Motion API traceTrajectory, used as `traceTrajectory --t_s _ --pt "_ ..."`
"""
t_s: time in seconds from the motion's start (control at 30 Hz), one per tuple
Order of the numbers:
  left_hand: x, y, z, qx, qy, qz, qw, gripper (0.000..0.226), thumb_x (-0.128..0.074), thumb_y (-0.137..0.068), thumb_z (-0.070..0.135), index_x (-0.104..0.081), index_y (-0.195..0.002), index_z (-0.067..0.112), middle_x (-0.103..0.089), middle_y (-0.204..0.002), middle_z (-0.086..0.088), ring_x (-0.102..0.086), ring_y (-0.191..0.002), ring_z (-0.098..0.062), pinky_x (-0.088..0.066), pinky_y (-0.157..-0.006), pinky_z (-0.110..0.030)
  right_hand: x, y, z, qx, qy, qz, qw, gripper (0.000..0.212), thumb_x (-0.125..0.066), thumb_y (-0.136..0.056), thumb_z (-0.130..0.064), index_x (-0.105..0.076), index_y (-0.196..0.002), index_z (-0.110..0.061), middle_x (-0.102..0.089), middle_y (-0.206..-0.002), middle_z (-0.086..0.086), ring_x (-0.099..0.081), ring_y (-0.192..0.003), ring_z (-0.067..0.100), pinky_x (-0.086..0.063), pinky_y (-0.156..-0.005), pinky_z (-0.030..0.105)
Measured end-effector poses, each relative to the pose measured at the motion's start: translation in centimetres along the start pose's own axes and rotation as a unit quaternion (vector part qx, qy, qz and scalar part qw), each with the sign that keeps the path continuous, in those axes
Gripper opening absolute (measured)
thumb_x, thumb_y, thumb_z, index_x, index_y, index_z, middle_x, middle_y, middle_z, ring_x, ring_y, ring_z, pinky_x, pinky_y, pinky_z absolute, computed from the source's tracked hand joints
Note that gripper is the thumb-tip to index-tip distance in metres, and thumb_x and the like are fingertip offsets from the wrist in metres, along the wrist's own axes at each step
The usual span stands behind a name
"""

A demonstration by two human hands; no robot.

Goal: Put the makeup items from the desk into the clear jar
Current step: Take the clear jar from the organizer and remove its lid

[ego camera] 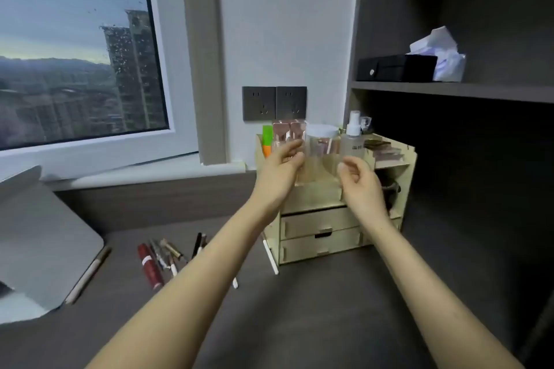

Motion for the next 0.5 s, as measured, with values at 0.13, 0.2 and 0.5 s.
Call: traceTrajectory --t_s 0.13,0.2,0.5 --pt "-1.8 -2.6 0.0 -0.036 0.01 0.01 0.999 0.032 -0.04 -0.099 0.02 -0.05 -0.129 0.014 -0.052 -0.11 0.022 -0.048 -0.086 0.025 -0.035 -0.081 -0.003 -2.1 -3.2 0.1 -0.005 0.019 -0.003 1.0 0.048 -0.05 -0.093 -0.024 -0.038 -0.137 -0.009 -0.051 -0.137 0.009 -0.05 -0.123 0.022 -0.037 -0.098 0.029" --pt "-2.5 -3.9 -0.9 -0.032 0.02 0.011 0.999 0.03 -0.035 -0.101 0.022 -0.051 -0.126 0.019 -0.047 -0.099 0.028 -0.044 -0.077 0.031 -0.035 -0.078 -0.004 -2.9 -4.2 0.8 -0.005 0.014 -0.006 1.0 0.05 -0.051 -0.093 -0.024 -0.036 -0.138 -0.01 -0.05 -0.138 0.008 -0.05 -0.125 0.023 -0.037 -0.1 0.029" --pt "-3.0 -5.3 -2.1 0.003 0.071 -0.002 0.997 0.046 -0.021 -0.092 0.062 -0.06 -0.113 0.047 -0.062 -0.122 0.007 -0.05 -0.122 -0.012 -0.028 -0.111 -0.036 -3.7 -4.4 1.2 0.031 -0.05 -0.014 0.998 0.055 -0.053 -0.092 -0.017 -0.031 -0.142 -0.012 -0.049 -0.134 0.002 -0.048 -0.128 0.021 -0.037 -0.107 0.03"
Point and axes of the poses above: each hand's wrist, its own y-axis away from the middle knuckle, its own x-axis out of the back of the hand, z = x × y, the point moved 6 cm from there along -y, towards the middle knuckle
